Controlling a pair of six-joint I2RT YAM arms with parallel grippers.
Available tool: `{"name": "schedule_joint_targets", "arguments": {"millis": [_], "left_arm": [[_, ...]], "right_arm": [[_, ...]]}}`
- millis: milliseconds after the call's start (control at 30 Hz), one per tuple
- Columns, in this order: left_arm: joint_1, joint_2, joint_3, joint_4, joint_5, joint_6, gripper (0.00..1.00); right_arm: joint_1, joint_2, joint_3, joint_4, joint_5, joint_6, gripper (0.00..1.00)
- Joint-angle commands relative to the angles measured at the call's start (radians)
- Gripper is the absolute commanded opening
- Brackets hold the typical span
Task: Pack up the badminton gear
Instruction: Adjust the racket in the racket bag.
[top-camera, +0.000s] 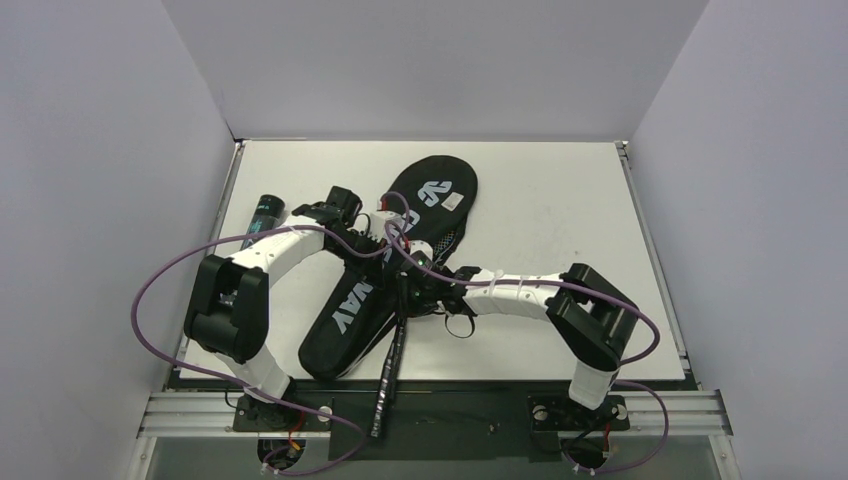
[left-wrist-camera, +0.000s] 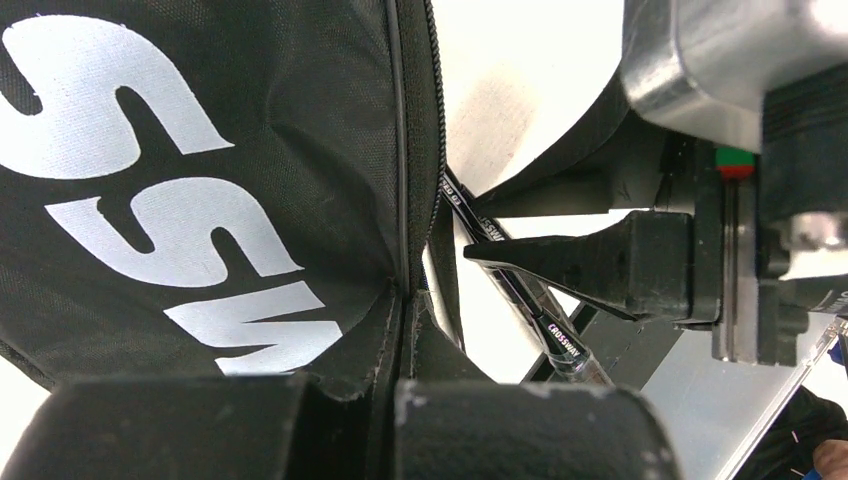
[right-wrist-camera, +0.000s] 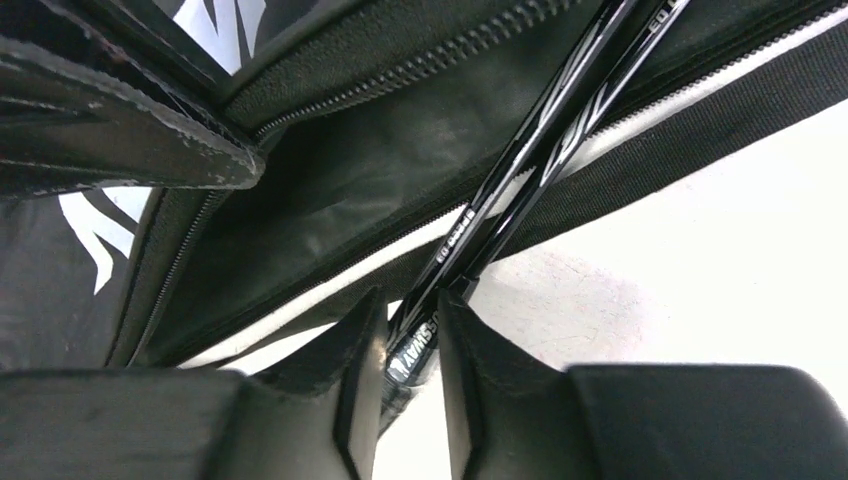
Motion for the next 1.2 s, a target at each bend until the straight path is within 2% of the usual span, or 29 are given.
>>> {"name": "schedule_joint_targets", "arguments": {"millis": [0,100,167,567,833,1033,1100,1133,1167], "left_arm": [[-0.007,-0.009,0.001,0.01,0.053,0.039,0.0],[-0.007,-0.003,0.002,0.005,0.055,0.043,0.0],[-0.007,0.0,0.004,0.003,0.057,0.046,0.0],[-0.009,0.017,0.026,-0.03,0.062,0.076,0.0],[-0.021,0.044,0.046,-0.026,0.082,0.068,0.0],[-0.039,0.046,0.051,-0.049,0.091,0.083,0.0],[-0.039,0.044,0.053,-0.053,0.087,0.084,0.0],[-0.039,0.043,0.055,-0.055,0.085,0.083,0.0],[-0.039,0.043,0.06,-0.058,0.085,0.084,0.0]], "right_arm": [[-0.003,0.024,0.052,-0.018,0.021,-0.027,0.17],[-0.015,0.027,0.049,-0.019,0.041,-0.018,0.04],[-0.036,0.022,0.04,-0.004,0.045,-0.005,0.0],[-0.144,0.003,0.033,0.118,0.001,0.047,0.0],[-0.096,0.078,0.111,0.131,-0.043,0.035,0.0],[-0.133,0.104,0.113,0.173,-0.042,0.06,0.0],[-0.158,0.104,0.104,0.195,-0.055,0.075,0.07],[-0.172,0.102,0.101,0.202,-0.062,0.079,0.18],[-0.176,0.091,0.093,0.206,-0.068,0.077,0.22]]}}
